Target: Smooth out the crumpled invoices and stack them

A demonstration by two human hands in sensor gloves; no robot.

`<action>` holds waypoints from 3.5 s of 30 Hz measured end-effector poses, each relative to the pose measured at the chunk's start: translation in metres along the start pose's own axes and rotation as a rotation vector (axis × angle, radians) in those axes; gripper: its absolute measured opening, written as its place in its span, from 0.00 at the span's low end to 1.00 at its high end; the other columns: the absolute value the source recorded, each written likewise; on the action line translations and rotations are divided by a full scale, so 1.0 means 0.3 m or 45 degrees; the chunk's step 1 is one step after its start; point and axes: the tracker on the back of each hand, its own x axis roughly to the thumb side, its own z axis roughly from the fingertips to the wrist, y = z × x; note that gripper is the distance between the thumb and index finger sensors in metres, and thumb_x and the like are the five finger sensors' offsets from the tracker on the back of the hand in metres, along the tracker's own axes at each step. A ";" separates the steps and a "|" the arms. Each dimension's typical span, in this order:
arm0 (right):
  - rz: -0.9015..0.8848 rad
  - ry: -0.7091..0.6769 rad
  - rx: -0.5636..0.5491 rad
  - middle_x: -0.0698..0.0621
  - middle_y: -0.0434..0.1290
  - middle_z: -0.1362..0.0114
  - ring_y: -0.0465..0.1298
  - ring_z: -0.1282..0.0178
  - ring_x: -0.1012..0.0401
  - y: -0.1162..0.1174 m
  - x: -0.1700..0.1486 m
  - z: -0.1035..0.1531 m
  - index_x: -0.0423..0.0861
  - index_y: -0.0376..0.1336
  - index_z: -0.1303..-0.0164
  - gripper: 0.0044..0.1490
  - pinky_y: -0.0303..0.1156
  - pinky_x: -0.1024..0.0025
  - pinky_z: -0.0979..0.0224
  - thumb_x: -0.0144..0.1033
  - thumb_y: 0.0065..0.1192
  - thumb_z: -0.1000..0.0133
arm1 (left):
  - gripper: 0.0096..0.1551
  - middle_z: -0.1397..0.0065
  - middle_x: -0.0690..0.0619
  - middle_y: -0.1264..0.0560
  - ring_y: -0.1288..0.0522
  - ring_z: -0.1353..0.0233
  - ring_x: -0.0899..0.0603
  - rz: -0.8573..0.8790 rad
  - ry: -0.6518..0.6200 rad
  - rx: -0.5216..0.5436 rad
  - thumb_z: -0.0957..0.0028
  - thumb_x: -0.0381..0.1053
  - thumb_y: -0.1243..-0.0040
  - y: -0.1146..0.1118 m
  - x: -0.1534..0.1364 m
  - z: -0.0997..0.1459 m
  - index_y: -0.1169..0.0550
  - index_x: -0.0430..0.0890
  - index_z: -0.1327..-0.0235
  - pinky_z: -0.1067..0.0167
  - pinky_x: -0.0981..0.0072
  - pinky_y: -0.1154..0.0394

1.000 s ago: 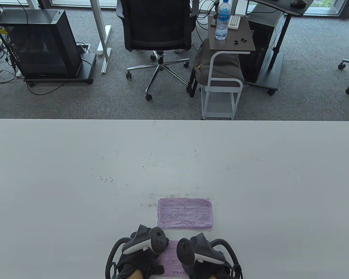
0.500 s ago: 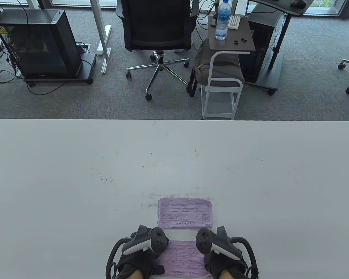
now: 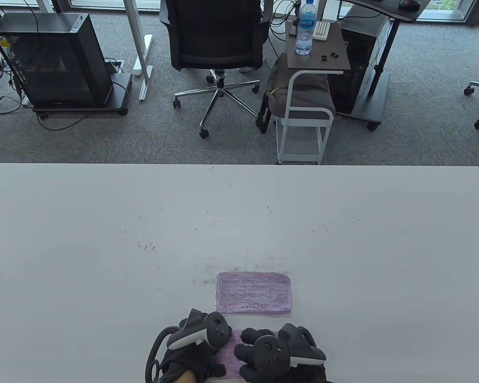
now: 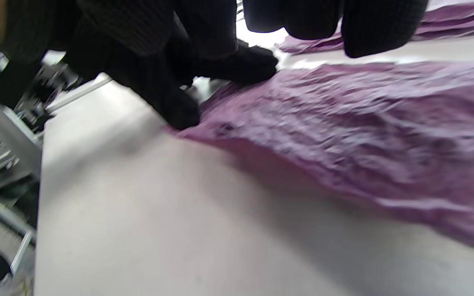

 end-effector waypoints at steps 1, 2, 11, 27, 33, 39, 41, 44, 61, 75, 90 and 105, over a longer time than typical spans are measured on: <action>0.022 -0.024 0.038 0.34 0.49 0.17 0.56 0.25 0.36 0.011 0.012 -0.011 0.44 0.54 0.25 0.33 0.66 0.37 0.33 0.49 0.53 0.36 | 0.50 0.23 0.38 0.74 0.70 0.26 0.17 0.000 0.000 -0.001 0.42 0.59 0.39 0.000 0.000 -0.001 0.58 0.60 0.22 0.33 0.21 0.53; 0.035 -0.041 0.084 0.34 0.49 0.17 0.56 0.24 0.36 0.023 0.020 -0.020 0.44 0.54 0.24 0.34 0.65 0.36 0.32 0.49 0.53 0.36 | 0.50 0.23 0.38 0.74 0.70 0.26 0.17 -0.001 0.001 -0.002 0.42 0.59 0.39 0.001 0.001 -0.001 0.58 0.60 0.22 0.33 0.21 0.53; -0.068 0.056 0.302 0.38 0.52 0.19 0.52 0.24 0.38 0.058 0.004 -0.040 0.41 0.57 0.26 0.32 0.59 0.37 0.31 0.48 0.53 0.34 | 0.50 0.23 0.39 0.75 0.71 0.25 0.18 0.006 0.017 -0.017 0.42 0.59 0.39 0.000 0.002 0.001 0.59 0.61 0.22 0.33 0.22 0.54; -0.195 0.362 0.357 0.42 0.74 0.37 0.71 0.40 0.41 0.020 -0.088 -0.014 0.44 0.73 0.51 0.23 0.70 0.37 0.40 0.50 0.55 0.34 | 0.50 0.23 0.39 0.75 0.72 0.26 0.18 0.021 0.012 -0.017 0.42 0.59 0.39 -0.006 -0.001 0.000 0.59 0.61 0.22 0.33 0.22 0.55; -0.247 0.530 0.380 0.44 0.77 0.42 0.74 0.43 0.43 0.015 -0.151 0.020 0.45 0.75 0.57 0.23 0.71 0.38 0.41 0.51 0.55 0.34 | 0.50 0.23 0.40 0.75 0.72 0.26 0.18 0.025 0.011 -0.015 0.42 0.59 0.39 -0.007 -0.003 -0.001 0.59 0.61 0.22 0.33 0.22 0.55; -0.323 0.612 0.323 0.44 0.77 0.43 0.75 0.44 0.44 0.007 -0.205 0.067 0.46 0.74 0.57 0.23 0.72 0.39 0.41 0.52 0.54 0.34 | 0.50 0.23 0.39 0.75 0.72 0.26 0.17 0.026 0.005 -0.010 0.42 0.59 0.39 -0.007 -0.003 -0.002 0.59 0.61 0.22 0.33 0.21 0.55; -0.337 0.606 0.256 0.43 0.78 0.43 0.75 0.44 0.43 -0.008 -0.217 0.086 0.45 0.74 0.55 0.24 0.73 0.38 0.42 0.53 0.54 0.34 | 0.50 0.23 0.39 0.75 0.72 0.26 0.17 0.025 0.005 -0.008 0.42 0.59 0.39 -0.006 -0.004 -0.003 0.59 0.61 0.22 0.33 0.21 0.55; -0.273 0.576 0.060 0.43 0.77 0.42 0.75 0.44 0.43 -0.051 -0.220 0.105 0.45 0.73 0.54 0.24 0.73 0.39 0.42 0.53 0.54 0.35 | 0.50 0.23 0.39 0.75 0.71 0.26 0.17 0.023 0.005 -0.008 0.42 0.59 0.39 -0.005 -0.004 -0.004 0.59 0.61 0.22 0.33 0.21 0.55; -0.092 0.087 0.114 0.35 0.49 0.17 0.59 0.25 0.37 0.019 -0.050 -0.010 0.44 0.53 0.24 0.35 0.66 0.36 0.34 0.51 0.54 0.35 | 0.50 0.23 0.37 0.74 0.71 0.27 0.16 0.027 -0.024 0.013 0.42 0.58 0.38 -0.004 -0.004 -0.007 0.58 0.59 0.21 0.34 0.21 0.55; -0.214 0.513 0.165 0.37 0.53 0.20 0.58 0.28 0.39 0.002 -0.155 0.026 0.41 0.56 0.25 0.34 0.68 0.41 0.36 0.51 0.52 0.34 | 0.50 0.23 0.38 0.74 0.71 0.27 0.17 0.026 -0.014 0.007 0.42 0.59 0.39 -0.004 -0.001 -0.007 0.58 0.60 0.22 0.33 0.21 0.55; -0.333 0.852 -0.046 0.34 0.57 0.21 0.62 0.31 0.37 -0.030 -0.286 0.135 0.39 0.59 0.28 0.36 0.72 0.41 0.40 0.54 0.53 0.34 | 0.50 0.23 0.38 0.74 0.71 0.26 0.17 0.024 -0.005 0.003 0.42 0.58 0.38 -0.005 -0.003 -0.006 0.58 0.60 0.22 0.33 0.22 0.55; 0.030 -0.047 0.258 0.38 0.52 0.17 0.56 0.24 0.37 0.058 0.024 -0.049 0.46 0.55 0.24 0.36 0.63 0.34 0.33 0.57 0.52 0.36 | 0.50 0.23 0.39 0.75 0.71 0.26 0.17 0.027 -0.003 -0.002 0.42 0.58 0.38 -0.005 -0.007 -0.005 0.59 0.60 0.22 0.33 0.22 0.55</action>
